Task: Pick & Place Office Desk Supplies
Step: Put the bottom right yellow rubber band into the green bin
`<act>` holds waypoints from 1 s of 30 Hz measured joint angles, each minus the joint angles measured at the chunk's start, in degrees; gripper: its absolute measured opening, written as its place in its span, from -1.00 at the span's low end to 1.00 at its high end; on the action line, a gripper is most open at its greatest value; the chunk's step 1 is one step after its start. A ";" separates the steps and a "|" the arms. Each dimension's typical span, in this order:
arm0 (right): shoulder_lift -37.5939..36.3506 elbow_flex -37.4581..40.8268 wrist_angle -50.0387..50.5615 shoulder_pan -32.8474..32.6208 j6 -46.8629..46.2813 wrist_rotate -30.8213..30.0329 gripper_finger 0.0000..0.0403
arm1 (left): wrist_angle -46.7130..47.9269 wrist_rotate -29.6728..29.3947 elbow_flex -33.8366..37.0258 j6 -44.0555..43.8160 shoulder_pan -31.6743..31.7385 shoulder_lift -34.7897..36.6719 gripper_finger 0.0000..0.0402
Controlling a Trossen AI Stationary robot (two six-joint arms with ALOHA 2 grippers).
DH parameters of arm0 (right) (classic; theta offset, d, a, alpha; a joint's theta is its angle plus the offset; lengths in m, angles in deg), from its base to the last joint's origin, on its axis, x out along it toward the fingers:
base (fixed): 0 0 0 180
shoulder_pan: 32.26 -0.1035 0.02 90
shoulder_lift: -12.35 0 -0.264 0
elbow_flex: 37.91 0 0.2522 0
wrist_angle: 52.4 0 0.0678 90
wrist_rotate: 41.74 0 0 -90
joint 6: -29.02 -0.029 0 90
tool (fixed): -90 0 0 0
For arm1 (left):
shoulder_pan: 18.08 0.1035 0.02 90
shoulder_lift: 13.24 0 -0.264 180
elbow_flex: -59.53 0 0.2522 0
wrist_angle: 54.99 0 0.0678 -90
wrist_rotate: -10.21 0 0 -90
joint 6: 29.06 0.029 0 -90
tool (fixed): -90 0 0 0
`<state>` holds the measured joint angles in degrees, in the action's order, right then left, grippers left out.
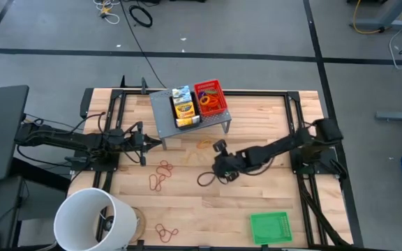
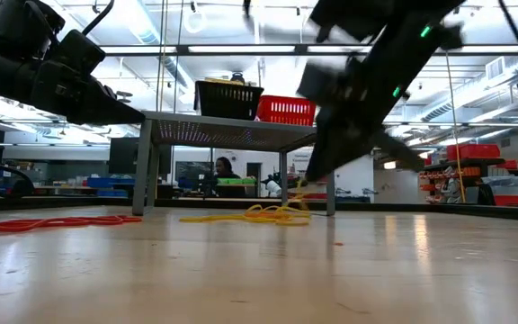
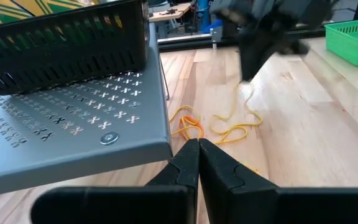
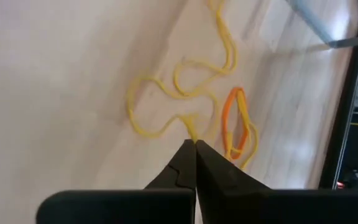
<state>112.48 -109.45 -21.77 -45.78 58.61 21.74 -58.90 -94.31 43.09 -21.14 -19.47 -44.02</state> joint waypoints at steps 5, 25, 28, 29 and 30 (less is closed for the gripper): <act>-7.38 -1.40 9.67 -6.29 -10.82 0.77 -1.00 | -0.05 0.01 0.00 -0.37 0.00 0.01 -0.93; -11.65 -33.16 56.86 -26.83 -57.15 11.41 -1.00 | -0.58 -0.01 0.00 0.08 0.00 -0.13 -0.93; -11.65 -34.23 58.10 -28.39 -64.21 16.01 -1.00 | -0.58 -0.01 0.00 0.12 0.00 -0.13 -0.93; -11.64 -34.21 58.15 -28.99 -66.30 17.43 -1.00 | -0.58 -0.01 0.00 0.15 0.00 -0.13 -0.93; -11.63 -34.02 58.06 -29.63 -68.38 18.68 -1.00 | -0.58 -0.01 0.00 0.16 -0.02 -0.13 -0.93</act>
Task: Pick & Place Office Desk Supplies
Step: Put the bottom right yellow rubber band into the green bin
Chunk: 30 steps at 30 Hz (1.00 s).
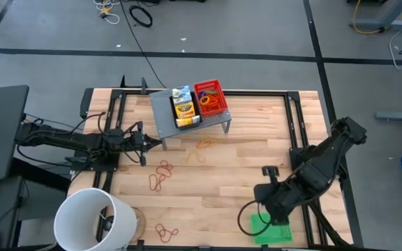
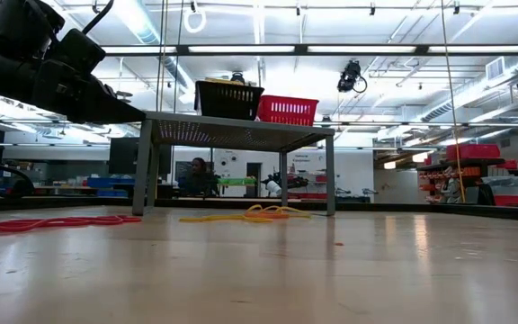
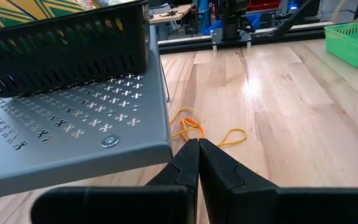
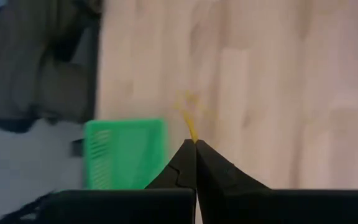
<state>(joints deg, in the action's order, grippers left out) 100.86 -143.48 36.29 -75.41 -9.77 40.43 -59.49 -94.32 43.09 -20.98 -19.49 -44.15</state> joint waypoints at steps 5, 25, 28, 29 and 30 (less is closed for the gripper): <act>0.02 1.93 0.09 -3.06 -9.59 4.54 -1.00 | 0.00 0.00 0.00 -0.07 0.02 0.02 -0.93; 11.48 2.24 -4.57 -7.83 -14.18 11.48 -1.00 | 0.03 0.00 0.00 0.04 0.01 0.02 -0.93; 14.90 2.24 -4.98 -7.21 -11.23 12.29 -1.00 | 0.02 0.00 0.00 0.06 0.02 0.02 -0.93; 15.99 2.24 -5.21 -6.92 -9.98 12.37 -1.00 | 0.02 0.00 0.00 0.06 0.01 0.02 -0.93; 17.10 2.24 -5.69 -6.55 -8.52 12.55 -1.00 | 0.04 0.00 0.00 0.06 0.02 0.02 -0.93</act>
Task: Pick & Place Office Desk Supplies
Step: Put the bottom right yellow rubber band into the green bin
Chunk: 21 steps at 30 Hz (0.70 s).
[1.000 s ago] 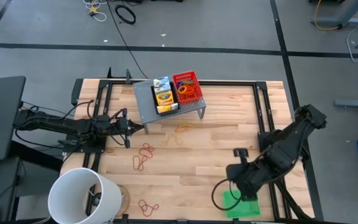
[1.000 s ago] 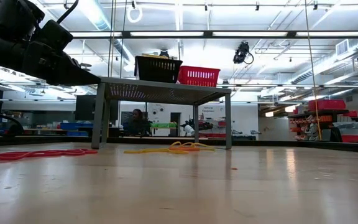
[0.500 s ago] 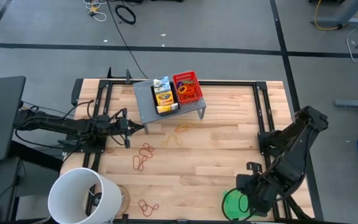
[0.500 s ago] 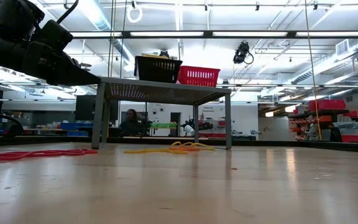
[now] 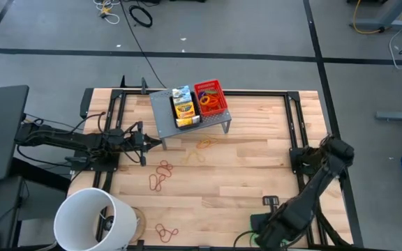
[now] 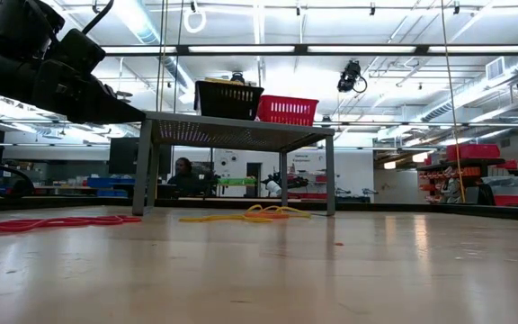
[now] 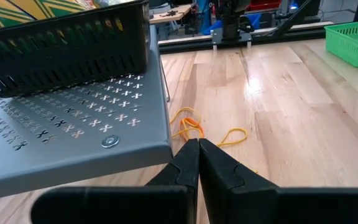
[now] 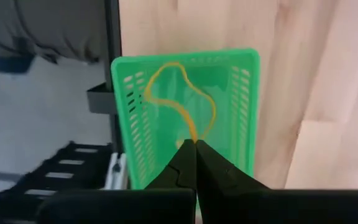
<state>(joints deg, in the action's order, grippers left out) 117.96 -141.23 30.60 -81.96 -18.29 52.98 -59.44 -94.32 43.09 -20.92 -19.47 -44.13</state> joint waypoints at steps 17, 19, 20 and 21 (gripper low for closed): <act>10.95 0.02 -9.43 7.59 20.46 4.77 -1.00 | 0.20 1.53 0.00 -2.78 -0.11 0.02 -0.93; 11.46 0.00 -10.53 8.31 21.33 4.99 -1.00 | 0.27 1.53 0.00 -3.01 -0.10 0.02 -0.93; 11.62 0.02 -10.53 8.55 21.86 4.50 -1.00 | 0.42 1.53 0.00 -3.05 -0.11 0.02 -0.93; 11.64 0.07 -10.54 8.75 22.29 3.73 -1.00 | 0.46 1.54 0.00 -3.14 -0.09 0.02 -0.93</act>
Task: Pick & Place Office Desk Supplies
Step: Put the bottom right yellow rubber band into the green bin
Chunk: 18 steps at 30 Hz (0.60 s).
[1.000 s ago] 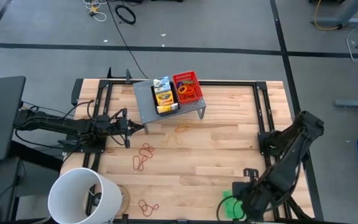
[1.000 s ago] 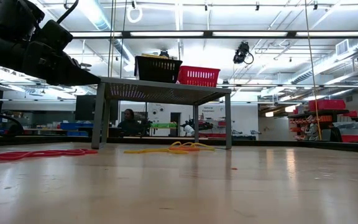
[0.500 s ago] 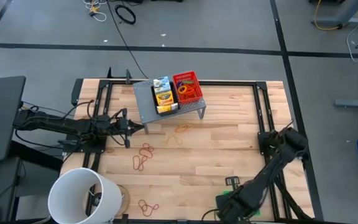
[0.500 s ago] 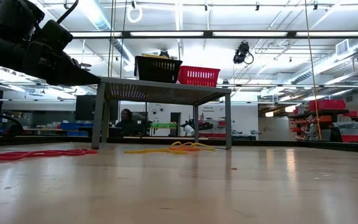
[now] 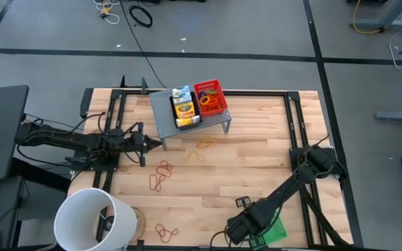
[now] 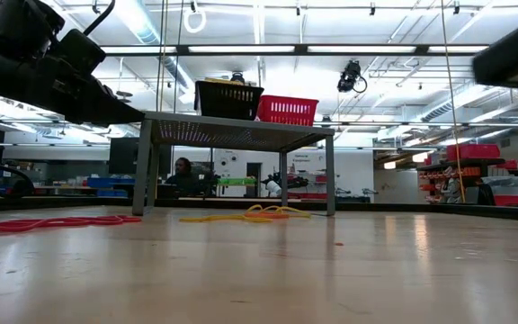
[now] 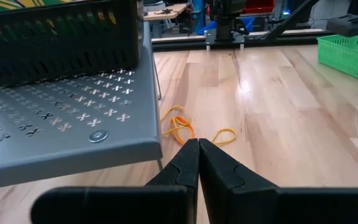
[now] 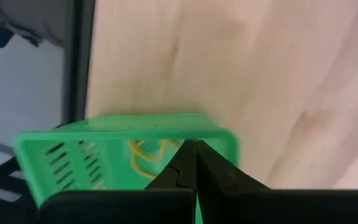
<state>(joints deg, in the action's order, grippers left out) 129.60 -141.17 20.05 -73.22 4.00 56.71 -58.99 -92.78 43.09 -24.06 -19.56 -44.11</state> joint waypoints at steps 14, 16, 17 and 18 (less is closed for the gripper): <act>1.33 -0.02 -0.59 5.12 8.31 -17.88 -1.00 | 0.39 -0.05 0.00 -0.27 0.00 0.00 -0.93; 2.03 -0.02 -0.70 6.64 10.02 -20.15 -1.00 | 0.44 -0.05 0.00 -0.27 0.00 0.00 -0.93; 2.51 -0.02 -0.64 7.49 11.01 -21.33 -1.00 | 0.48 -0.05 0.00 -0.27 0.00 0.00 -0.93; 3.01 -0.02 -0.69 8.43 12.08 -22.39 -1.00 | 0.48 -0.05 0.00 -0.27 0.00 0.00 -0.93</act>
<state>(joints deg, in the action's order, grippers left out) 132.61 -141.19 19.36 -64.79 16.08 34.32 -58.50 -92.83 43.09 -24.33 -19.56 -44.11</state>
